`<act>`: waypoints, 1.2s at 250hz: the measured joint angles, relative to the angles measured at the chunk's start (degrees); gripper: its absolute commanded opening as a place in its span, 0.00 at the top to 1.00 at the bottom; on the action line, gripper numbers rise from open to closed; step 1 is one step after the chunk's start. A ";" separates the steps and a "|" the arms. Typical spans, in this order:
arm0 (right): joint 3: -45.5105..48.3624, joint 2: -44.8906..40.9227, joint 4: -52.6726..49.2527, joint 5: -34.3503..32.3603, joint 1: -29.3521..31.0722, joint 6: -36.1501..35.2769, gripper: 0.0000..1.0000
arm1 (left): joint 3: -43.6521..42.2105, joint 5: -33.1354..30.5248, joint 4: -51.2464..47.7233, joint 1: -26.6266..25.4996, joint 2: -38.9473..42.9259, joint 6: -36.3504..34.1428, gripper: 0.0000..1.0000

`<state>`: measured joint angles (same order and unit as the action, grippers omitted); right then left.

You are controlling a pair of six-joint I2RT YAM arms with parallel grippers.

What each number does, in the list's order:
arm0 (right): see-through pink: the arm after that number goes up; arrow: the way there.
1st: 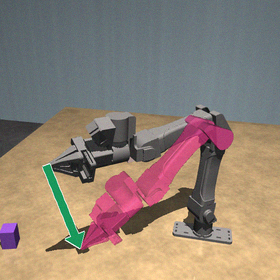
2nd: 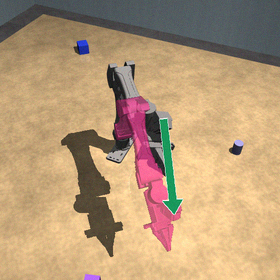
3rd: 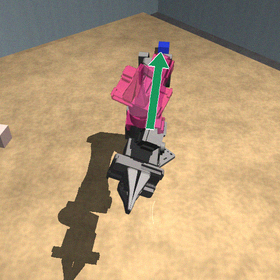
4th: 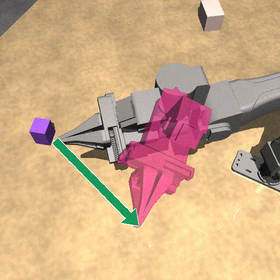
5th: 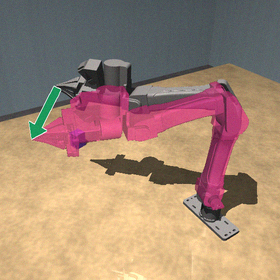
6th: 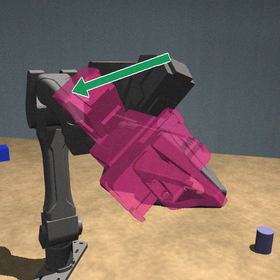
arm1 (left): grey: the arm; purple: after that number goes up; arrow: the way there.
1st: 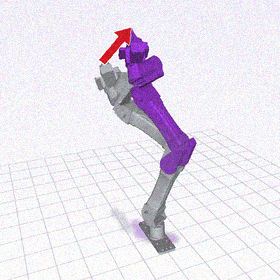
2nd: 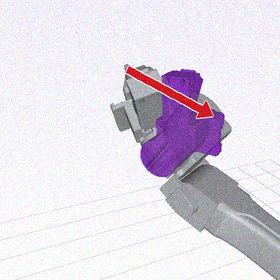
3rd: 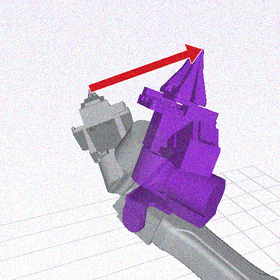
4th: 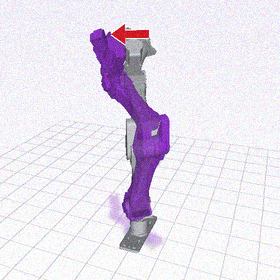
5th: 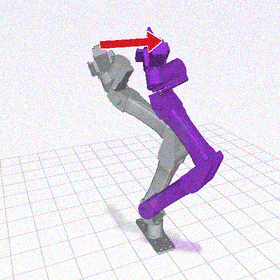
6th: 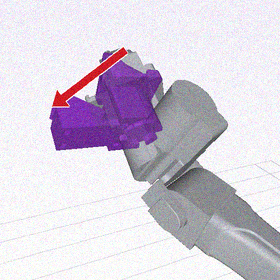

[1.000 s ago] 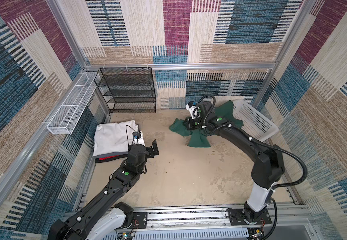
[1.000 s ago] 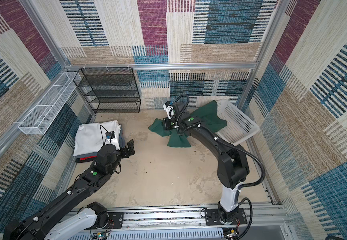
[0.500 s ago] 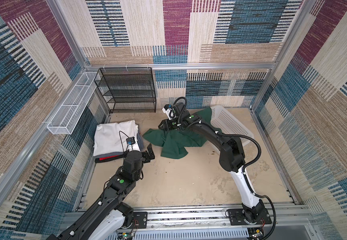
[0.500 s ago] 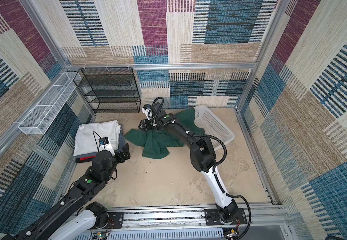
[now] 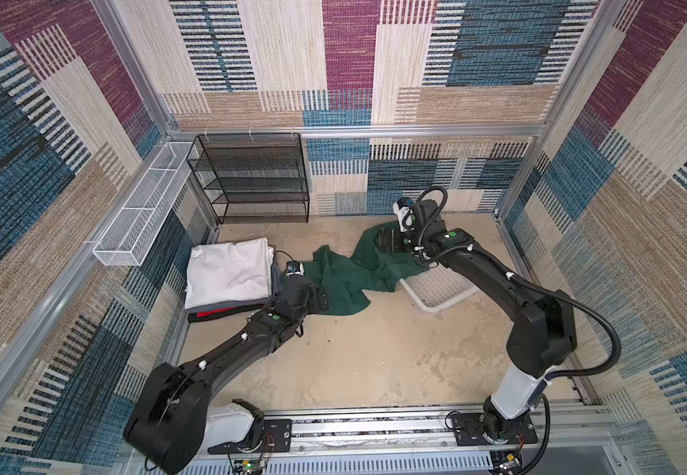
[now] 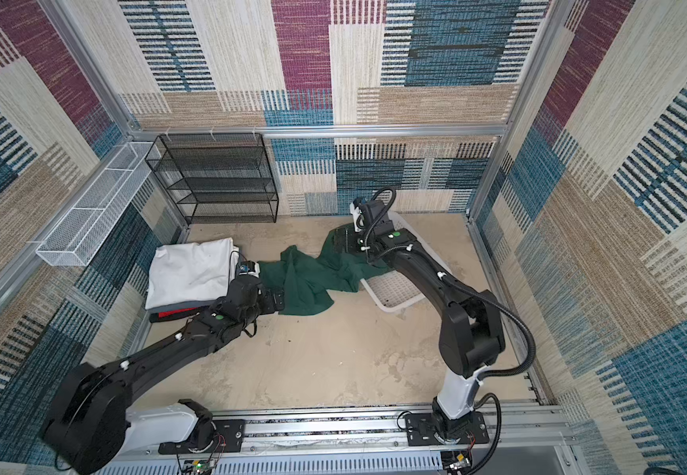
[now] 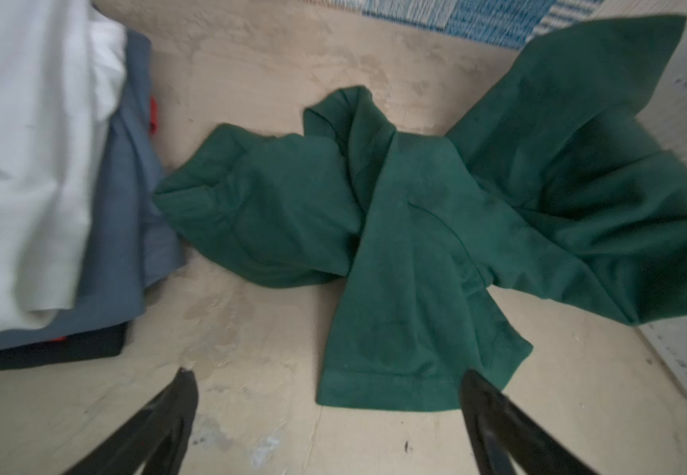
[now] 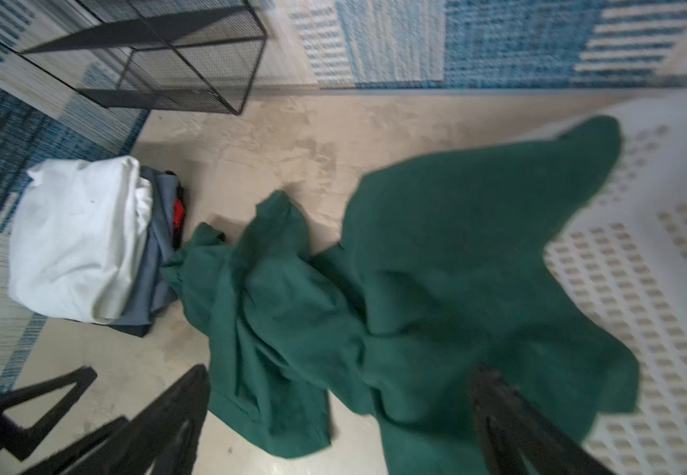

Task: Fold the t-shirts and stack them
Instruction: 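Grasp the green t-shirt with the left gripper while the right gripper releases it, then lift the green t-shirt with the left gripper while the right gripper moves to the basket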

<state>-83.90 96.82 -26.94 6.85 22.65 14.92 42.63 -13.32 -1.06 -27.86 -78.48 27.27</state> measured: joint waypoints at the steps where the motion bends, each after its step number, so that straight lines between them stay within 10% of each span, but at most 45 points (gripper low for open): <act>1: 0.00 0.00 0.00 0.00 0.00 0.00 0.02 | 0.35 0.24 0.00 0.04 -0.35 0.02 0.00; 65: 15.63 -14.88 1.79 -2.93 -2.51 0.20 0.02 | 12.59 6.54 -0.20 2.82 -20.63 1.25 0.10; 112: 21.64 -16.44 0.96 -4.31 -5.86 0.20 0.01 | 20.81 10.08 -1.92 3.85 -28.39 1.18 0.98; 300: 14.97 7.15 5.20 -25.92 -24.55 -2.23 0.02 | 50.16 11.23 -27.34 7.56 -2.32 -6.91 1.00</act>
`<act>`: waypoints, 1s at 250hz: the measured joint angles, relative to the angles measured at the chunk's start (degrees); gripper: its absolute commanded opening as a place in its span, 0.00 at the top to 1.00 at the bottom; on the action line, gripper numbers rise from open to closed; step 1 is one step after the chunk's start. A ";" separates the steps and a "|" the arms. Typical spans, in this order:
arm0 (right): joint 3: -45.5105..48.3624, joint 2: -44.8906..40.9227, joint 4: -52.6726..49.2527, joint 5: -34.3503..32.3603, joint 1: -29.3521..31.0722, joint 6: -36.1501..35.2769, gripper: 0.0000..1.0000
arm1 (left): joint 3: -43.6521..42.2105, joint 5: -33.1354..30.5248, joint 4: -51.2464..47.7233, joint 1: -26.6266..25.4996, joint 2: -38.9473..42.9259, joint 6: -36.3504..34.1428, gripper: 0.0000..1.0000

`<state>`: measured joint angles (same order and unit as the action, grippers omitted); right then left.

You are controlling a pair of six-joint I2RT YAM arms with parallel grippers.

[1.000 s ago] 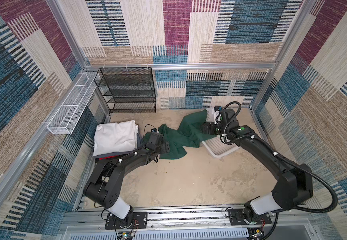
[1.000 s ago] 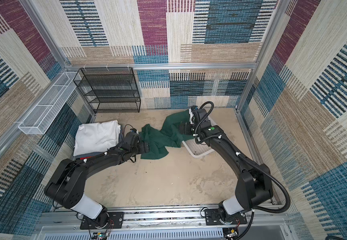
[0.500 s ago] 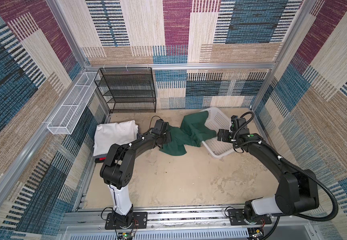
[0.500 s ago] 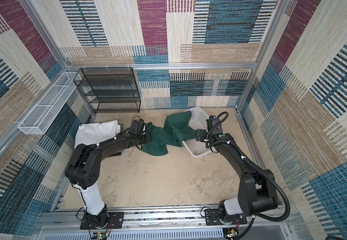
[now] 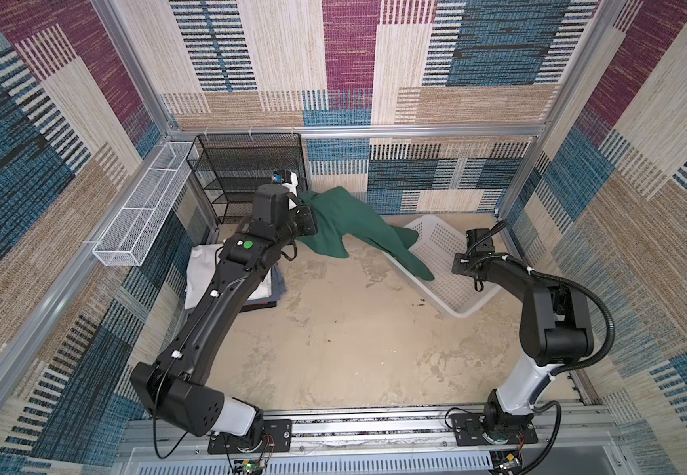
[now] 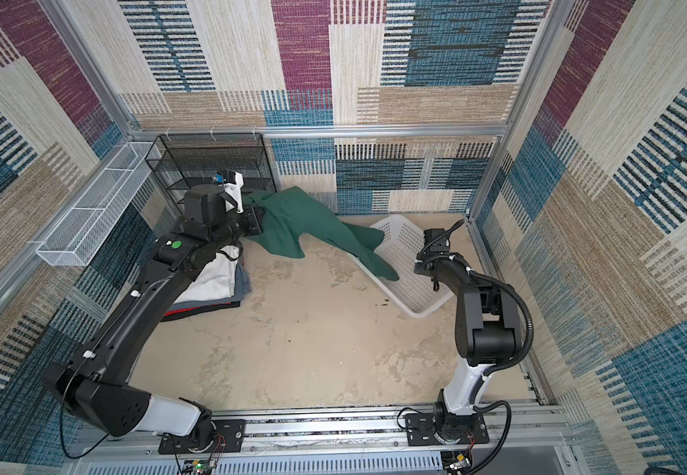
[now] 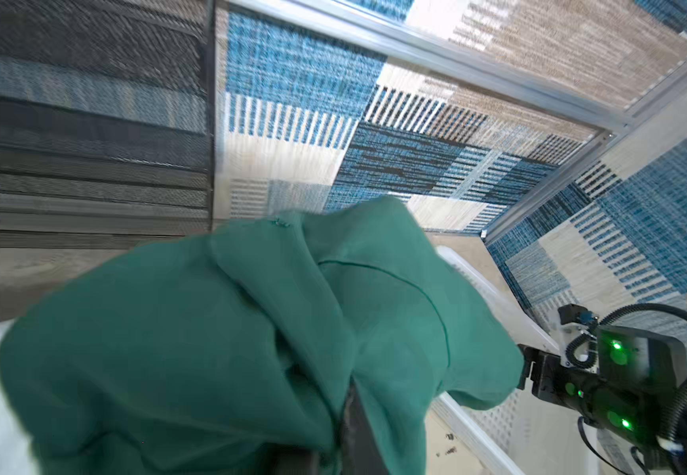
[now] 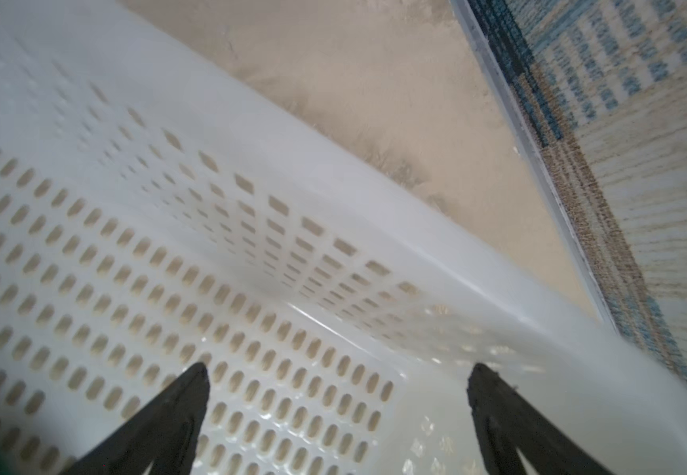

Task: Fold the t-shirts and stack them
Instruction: 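Lift the green t-shirt with the left gripper while the right gripper moves to the basket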

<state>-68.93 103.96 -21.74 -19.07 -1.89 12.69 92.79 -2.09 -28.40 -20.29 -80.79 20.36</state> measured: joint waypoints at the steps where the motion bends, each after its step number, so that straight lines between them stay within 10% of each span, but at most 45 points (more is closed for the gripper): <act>1: -0.17 0.24 0.00 -0.02 -0.15 0.00 0.02 | -0.02 -0.15 -0.13 0.13 0.24 -0.04 1.00; 137: -16.06 10.45 -1.95 5.88 -8.46 3.06 0.01 | -5.68 -14.05 -5.35 8.39 12.90 -3.45 1.00; 250: -7.13 -11.34 -4.11 15.69 7.61 -5.95 0.01 | -16.28 2.08 0.13 8.50 8.68 2.54 1.00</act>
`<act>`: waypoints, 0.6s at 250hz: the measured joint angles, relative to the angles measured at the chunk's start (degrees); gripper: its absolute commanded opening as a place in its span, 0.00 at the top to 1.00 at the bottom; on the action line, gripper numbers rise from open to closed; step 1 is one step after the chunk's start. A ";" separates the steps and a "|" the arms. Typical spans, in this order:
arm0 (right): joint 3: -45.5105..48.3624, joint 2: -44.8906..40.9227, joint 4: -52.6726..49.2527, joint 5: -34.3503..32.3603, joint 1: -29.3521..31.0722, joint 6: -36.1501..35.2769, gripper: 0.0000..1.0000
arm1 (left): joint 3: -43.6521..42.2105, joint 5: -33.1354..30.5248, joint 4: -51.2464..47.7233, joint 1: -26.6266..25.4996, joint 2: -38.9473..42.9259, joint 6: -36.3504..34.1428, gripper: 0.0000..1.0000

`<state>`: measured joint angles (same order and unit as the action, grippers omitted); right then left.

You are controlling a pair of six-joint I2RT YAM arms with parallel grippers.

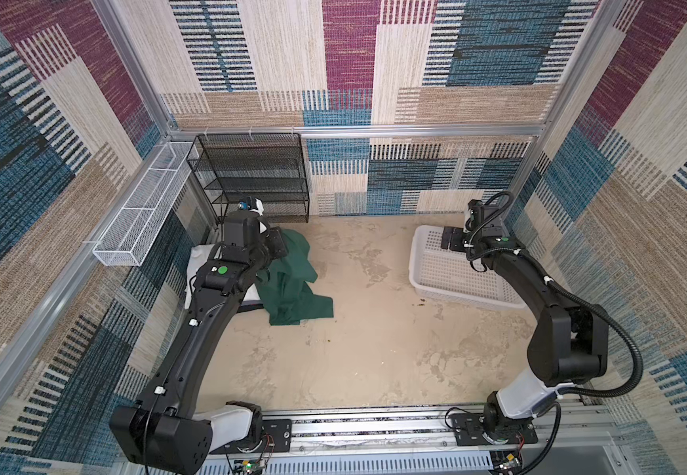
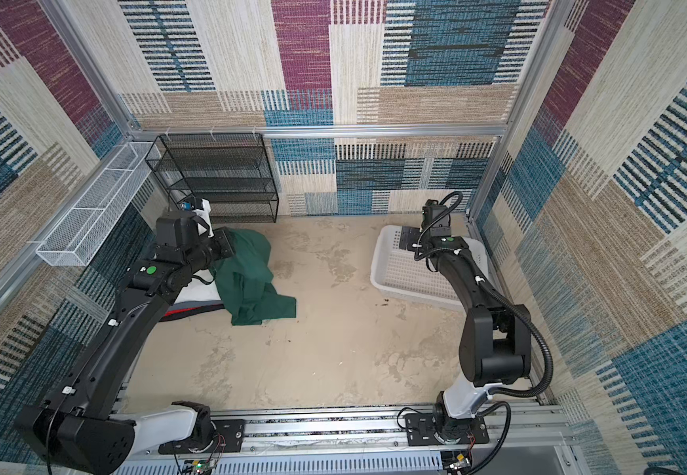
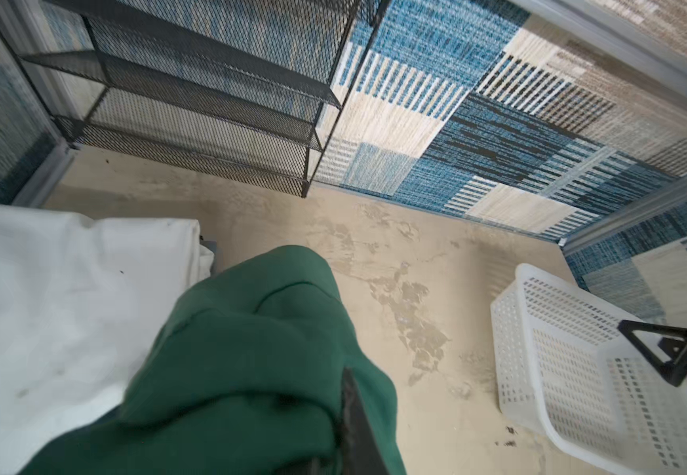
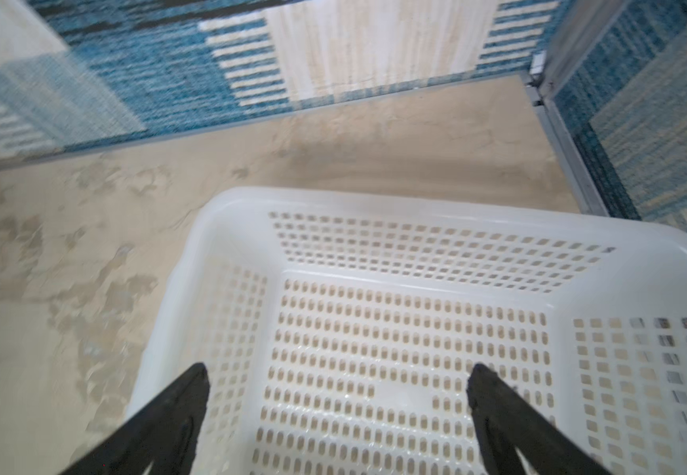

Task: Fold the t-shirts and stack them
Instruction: 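Lift the green t-shirt with the left gripper while the right gripper moves to the basket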

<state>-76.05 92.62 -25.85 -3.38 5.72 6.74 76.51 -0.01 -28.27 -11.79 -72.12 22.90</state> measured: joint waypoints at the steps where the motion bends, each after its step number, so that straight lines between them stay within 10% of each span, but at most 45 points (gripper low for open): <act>1: 0.07 -0.11 -0.22 0.00 0.13 -0.17 0.01 | -0.07 0.24 0.02 0.00 0.00 0.04 1.00; 150: 10.45 -14.60 -24.61 -9.27 13.33 -6.71 0.01 | -7.61 10.45 10.80 -0.79 1.49 5.51 1.00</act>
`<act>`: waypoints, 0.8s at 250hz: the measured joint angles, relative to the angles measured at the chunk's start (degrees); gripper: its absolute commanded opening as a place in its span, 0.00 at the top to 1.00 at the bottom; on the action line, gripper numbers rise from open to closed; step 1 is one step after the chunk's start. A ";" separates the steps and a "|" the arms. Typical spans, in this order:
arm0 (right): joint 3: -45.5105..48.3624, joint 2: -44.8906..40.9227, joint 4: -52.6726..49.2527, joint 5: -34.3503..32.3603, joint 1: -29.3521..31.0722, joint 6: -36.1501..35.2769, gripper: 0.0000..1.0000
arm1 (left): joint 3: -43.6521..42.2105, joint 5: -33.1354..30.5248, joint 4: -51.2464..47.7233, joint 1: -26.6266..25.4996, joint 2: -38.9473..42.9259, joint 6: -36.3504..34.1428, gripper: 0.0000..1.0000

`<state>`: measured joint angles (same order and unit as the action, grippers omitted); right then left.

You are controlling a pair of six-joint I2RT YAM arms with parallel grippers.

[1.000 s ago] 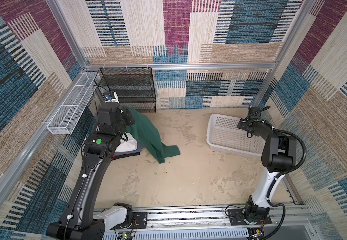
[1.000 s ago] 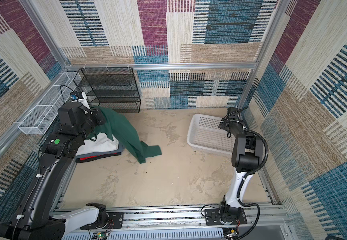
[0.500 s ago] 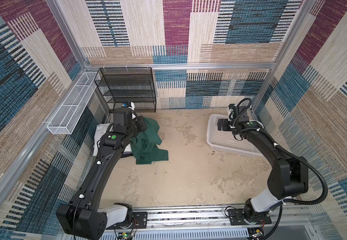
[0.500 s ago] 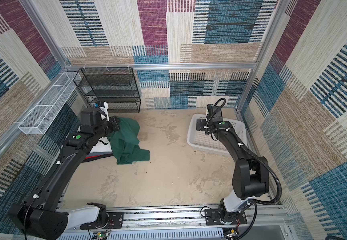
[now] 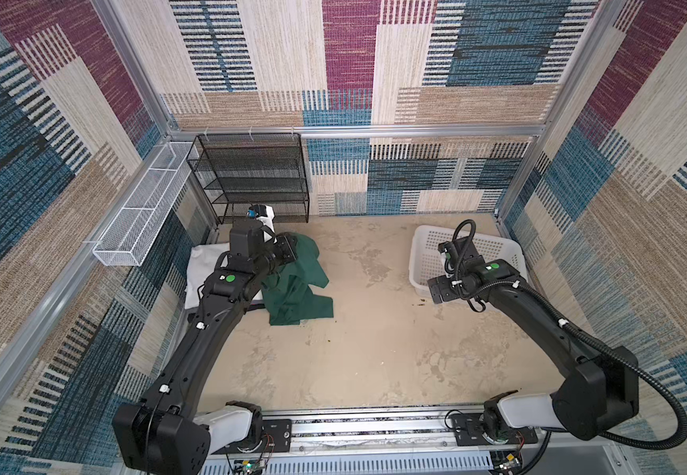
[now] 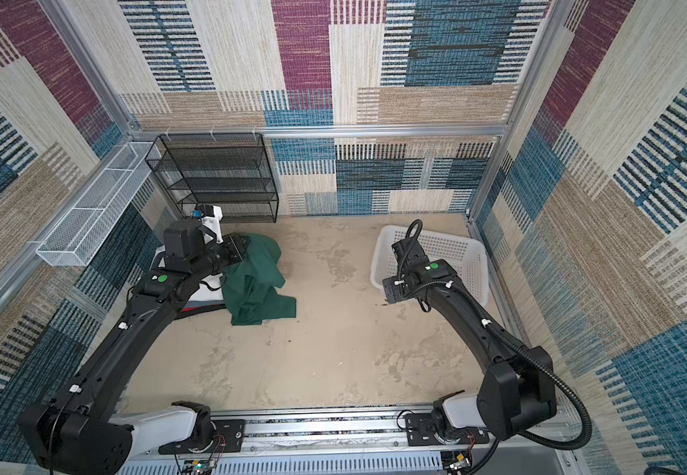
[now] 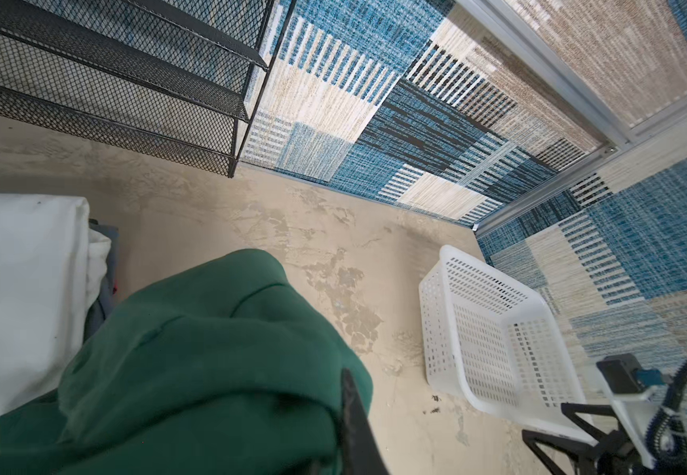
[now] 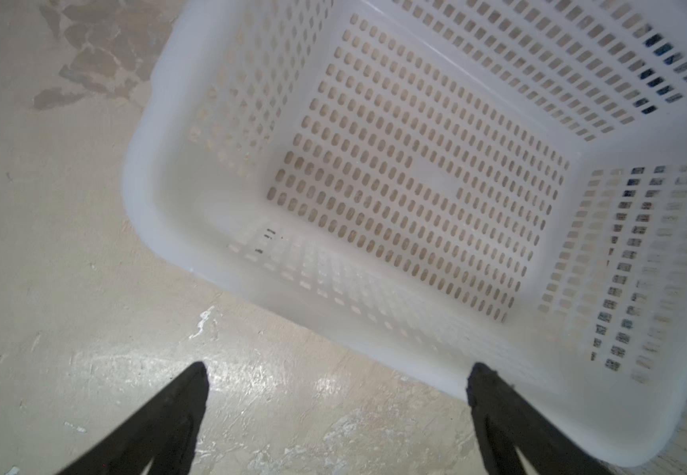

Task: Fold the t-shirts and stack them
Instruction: 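Lift the green t-shirt with the left gripper while the right gripper moves to the basket, then push the white basket farther from the robot with the right gripper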

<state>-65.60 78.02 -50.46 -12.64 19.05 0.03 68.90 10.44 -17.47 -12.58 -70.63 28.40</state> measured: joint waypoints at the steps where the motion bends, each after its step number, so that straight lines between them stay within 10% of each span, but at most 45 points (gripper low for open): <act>1: 0.04 -0.07 0.00 -0.02 0.02 -0.11 0.01 | -0.04 0.15 0.20 -0.02 0.00 0.04 1.00; 88: 0.24 7.67 0.61 -5.16 0.17 -1.38 0.01 | -3.13 1.66 2.60 -0.72 1.79 0.52 1.00; 137: 0.33 12.76 2.84 -8.98 0.17 -1.38 0.47 | -3.61 1.88 3.82 -0.94 2.21 0.55 1.00; 200: -2.29 19.39 8.68 -12.00 -0.24 -1.64 0.61 | -4.63 1.95 4.04 -0.94 2.10 0.52 1.00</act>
<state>-67.90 97.41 -41.78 -24.64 18.81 -1.61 64.27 12.38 -13.43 -13.52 -68.53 28.93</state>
